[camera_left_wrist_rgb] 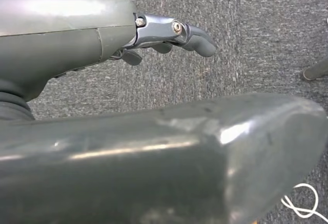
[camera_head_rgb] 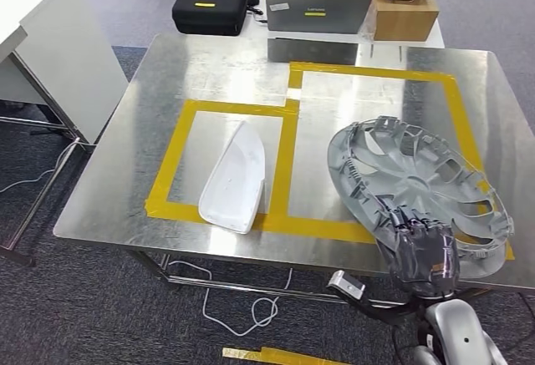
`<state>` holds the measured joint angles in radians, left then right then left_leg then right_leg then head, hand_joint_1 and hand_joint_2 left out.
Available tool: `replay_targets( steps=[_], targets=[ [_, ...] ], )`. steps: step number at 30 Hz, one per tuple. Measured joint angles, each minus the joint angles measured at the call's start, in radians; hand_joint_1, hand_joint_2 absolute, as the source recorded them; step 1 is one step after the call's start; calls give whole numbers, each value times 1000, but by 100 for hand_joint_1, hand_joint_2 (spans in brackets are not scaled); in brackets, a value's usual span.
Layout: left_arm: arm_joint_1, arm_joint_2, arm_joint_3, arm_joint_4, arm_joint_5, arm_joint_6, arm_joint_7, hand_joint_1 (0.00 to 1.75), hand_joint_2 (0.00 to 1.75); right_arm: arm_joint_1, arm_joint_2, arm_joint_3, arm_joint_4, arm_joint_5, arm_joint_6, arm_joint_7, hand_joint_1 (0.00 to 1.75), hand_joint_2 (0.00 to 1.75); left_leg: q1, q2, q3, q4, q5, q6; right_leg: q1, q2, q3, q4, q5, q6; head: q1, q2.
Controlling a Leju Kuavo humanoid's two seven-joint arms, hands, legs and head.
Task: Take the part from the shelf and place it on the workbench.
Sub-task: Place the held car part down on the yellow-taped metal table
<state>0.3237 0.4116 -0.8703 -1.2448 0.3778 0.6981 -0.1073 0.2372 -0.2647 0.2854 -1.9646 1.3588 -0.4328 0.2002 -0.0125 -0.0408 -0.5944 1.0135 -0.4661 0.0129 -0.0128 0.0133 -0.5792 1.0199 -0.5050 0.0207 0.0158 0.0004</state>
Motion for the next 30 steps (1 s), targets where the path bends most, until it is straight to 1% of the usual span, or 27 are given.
replay_targets(
  steps=[8,12,18,23,30],
  targets=[
    [12,0,20,-16,-8,0,10,0,0,9,-8,-2,0,1,10,7,175,175,0,0,0,0,0,0,0,0,0,0,0,0,0,0],
    [22,0,33,-25,-33,-1,25,0,0,9,-15,-2,0,2,35,21,175,175,0,0,0,0,0,0,0,0,0,0,0,0,0,0],
    [48,-5,82,-41,-88,-32,49,0,0,10,-34,-4,0,4,80,39,175,175,0,0,0,0,-1,0,0,0,0,0,-1,0,0,0],
    [65,-13,123,-43,-117,-54,62,0,0,9,-48,-6,9,10,97,41,175,175,0,0,0,0,-1,0,0,0,0,0,-2,0,0,0],
    [81,-24,167,-49,-164,-78,86,0,0,-6,-52,-6,48,37,118,52,175,175,0,0,0,0,-2,0,0,0,0,0,-2,0,0,0]
  ],
)
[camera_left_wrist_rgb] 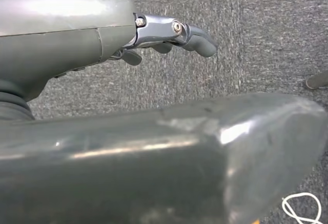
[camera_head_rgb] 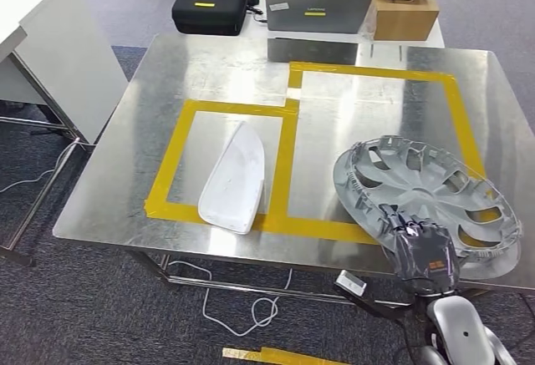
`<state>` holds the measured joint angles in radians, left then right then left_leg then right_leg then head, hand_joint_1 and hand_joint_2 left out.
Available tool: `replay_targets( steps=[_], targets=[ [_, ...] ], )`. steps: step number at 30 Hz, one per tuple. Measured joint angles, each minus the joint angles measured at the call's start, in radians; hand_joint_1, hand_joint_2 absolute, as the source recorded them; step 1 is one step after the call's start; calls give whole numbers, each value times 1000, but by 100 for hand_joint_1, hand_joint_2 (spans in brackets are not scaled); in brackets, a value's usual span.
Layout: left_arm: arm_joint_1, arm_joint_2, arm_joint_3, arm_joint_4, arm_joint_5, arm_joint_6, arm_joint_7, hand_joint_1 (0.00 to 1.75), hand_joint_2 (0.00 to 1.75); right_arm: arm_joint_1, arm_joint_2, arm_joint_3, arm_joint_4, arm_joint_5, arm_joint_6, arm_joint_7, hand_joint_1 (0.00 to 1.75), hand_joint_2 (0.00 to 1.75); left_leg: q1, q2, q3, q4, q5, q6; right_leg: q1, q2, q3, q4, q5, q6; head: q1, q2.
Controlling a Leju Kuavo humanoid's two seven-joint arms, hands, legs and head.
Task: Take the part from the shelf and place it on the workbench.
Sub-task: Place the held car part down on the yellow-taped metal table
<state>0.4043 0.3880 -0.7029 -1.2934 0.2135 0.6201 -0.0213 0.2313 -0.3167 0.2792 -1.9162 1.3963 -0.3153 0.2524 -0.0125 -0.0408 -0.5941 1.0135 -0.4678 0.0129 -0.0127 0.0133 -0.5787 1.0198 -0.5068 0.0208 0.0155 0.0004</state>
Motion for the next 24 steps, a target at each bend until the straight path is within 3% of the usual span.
replay_targets(
  steps=[14,24],
  targets=[
    [83,-41,169,-56,-148,-87,65,0,0,-30,-12,12,94,80,-5,-4,175,175,0,0,0,0,-1,1,0,0,0,0,-1,0,0,0],
    [98,-54,207,-67,-154,-94,66,0,0,-39,-15,24,116,85,-9,-4,175,175,0,0,1,0,-2,1,0,0,1,0,-1,0,0,0]
  ],
)
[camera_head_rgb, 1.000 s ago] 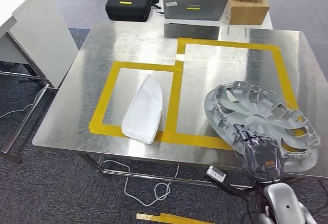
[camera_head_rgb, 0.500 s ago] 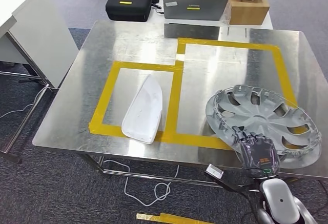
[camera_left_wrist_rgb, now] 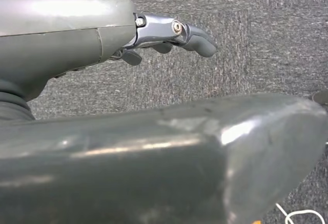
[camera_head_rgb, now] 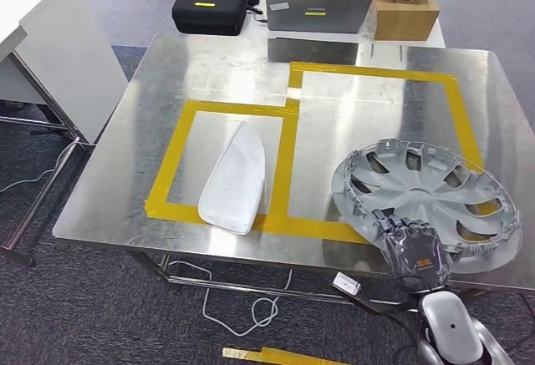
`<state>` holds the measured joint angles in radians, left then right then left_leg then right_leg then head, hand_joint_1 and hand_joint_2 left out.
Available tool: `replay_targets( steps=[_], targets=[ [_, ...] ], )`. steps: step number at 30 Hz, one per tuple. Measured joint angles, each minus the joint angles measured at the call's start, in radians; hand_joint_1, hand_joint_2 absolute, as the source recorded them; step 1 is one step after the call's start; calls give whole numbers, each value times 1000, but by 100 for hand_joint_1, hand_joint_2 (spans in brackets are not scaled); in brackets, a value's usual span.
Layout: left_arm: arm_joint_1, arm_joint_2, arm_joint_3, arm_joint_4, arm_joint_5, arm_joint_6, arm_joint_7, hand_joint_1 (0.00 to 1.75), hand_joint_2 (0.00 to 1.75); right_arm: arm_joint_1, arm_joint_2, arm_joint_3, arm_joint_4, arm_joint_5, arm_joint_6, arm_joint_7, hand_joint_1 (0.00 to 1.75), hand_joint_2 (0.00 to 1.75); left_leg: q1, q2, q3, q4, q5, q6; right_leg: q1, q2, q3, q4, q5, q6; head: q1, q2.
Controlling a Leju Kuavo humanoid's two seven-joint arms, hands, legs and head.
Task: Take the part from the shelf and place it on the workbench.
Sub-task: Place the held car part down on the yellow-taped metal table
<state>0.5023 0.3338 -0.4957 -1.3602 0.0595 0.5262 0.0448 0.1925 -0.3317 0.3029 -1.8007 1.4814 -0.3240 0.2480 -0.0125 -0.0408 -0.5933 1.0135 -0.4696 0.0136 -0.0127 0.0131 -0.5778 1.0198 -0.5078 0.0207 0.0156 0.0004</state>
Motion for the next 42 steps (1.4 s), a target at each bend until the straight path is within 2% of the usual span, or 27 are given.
replay_targets(
  steps=[7,12,16,22,26,29,33,42],
  targets=[
    [23,-25,59,-14,-69,-66,12,0,0,-6,-3,17,20,6,-27,-3,175,175,0,0,0,0,0,0,0,0,0,0,0,0,0,0],
    [16,-66,137,35,-95,-150,-95,0,0,-13,-11,36,40,6,-48,-8,175,175,0,0,0,0,0,0,0,0,1,0,0,0,0,0],
    [23,-106,219,61,-170,-215,-108,0,0,-11,-16,47,53,5,-72,-6,175,175,0,0,1,0,-1,0,0,0,1,0,-1,0,0,0],
    [41,-192,371,65,-335,-355,-118,0,0,-9,-20,67,79,31,-137,12,175,175,0,0,1,0,-1,0,0,0,1,0,-1,0,0,0],
    [37,-280,518,68,-489,-480,-172,0,0,-11,-25,78,95,37,-240,2,175,175,-1,0,1,0,-1,0,-1,0,1,0,-1,0,0,0],
    [28,-340,624,72,-566,-540,-210,0,0,-23,-39,84,98,38,-287,-21,175,175,-1,0,1,0,-1,0,-1,0,1,0,-1,0,0,0],
    [16,-393,724,80,-606,-570,-233,0,0,-39,-54,85,101,38,-303,-40,175,175,-1,0,1,0,-1,0,-1,0,1,0,-1,0,0,0],
    [-2,-455,825,93,-642,-595,-250,0,0,-49,-62,89,114,38,-308,-48,175,175,-1,0,1,0,-1,0,-1,0,1,0,-1,1,0,0]
  ],
)
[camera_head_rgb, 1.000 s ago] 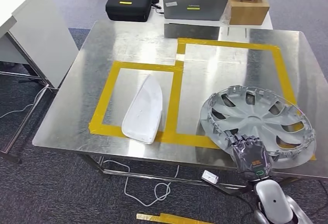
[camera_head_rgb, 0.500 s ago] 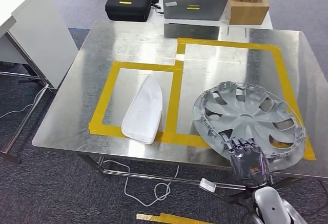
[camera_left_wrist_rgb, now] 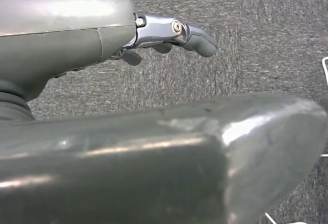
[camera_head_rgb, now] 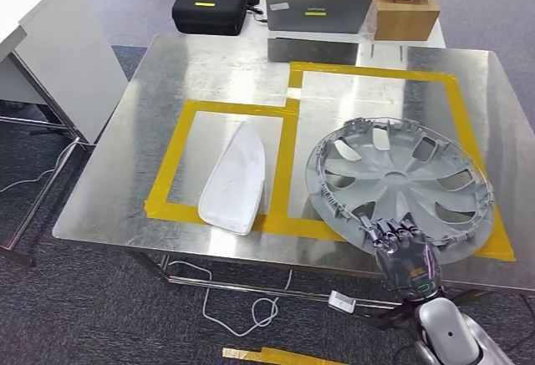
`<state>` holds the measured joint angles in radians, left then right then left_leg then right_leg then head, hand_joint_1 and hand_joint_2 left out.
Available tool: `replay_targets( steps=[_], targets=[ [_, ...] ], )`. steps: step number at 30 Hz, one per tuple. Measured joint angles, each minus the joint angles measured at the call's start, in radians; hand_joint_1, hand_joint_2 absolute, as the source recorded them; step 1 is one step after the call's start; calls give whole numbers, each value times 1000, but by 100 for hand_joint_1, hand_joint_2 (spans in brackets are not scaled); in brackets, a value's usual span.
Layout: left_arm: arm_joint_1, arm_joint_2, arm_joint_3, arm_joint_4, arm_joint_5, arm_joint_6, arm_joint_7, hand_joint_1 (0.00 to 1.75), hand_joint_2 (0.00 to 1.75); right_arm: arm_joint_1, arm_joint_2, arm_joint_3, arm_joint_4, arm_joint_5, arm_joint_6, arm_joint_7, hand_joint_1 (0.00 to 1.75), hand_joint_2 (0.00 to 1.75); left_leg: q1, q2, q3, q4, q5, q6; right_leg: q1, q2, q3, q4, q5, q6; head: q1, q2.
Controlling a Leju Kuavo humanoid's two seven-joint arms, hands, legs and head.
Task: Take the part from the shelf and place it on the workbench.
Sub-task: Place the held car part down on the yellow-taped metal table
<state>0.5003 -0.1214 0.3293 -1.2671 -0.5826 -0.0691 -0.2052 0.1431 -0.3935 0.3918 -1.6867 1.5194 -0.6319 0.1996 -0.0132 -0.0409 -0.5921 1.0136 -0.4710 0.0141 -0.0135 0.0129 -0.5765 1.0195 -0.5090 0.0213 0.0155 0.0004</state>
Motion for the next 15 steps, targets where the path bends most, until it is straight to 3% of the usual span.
replay_targets(
  steps=[15],
  targets=[
    [-33,-73,119,10,-106,-69,-41,0,0,-1,-1,5,22,0,11,25,175,175,0,0,0,0,0,0,0,0,0,0,0,0,0,0]
  ],
)
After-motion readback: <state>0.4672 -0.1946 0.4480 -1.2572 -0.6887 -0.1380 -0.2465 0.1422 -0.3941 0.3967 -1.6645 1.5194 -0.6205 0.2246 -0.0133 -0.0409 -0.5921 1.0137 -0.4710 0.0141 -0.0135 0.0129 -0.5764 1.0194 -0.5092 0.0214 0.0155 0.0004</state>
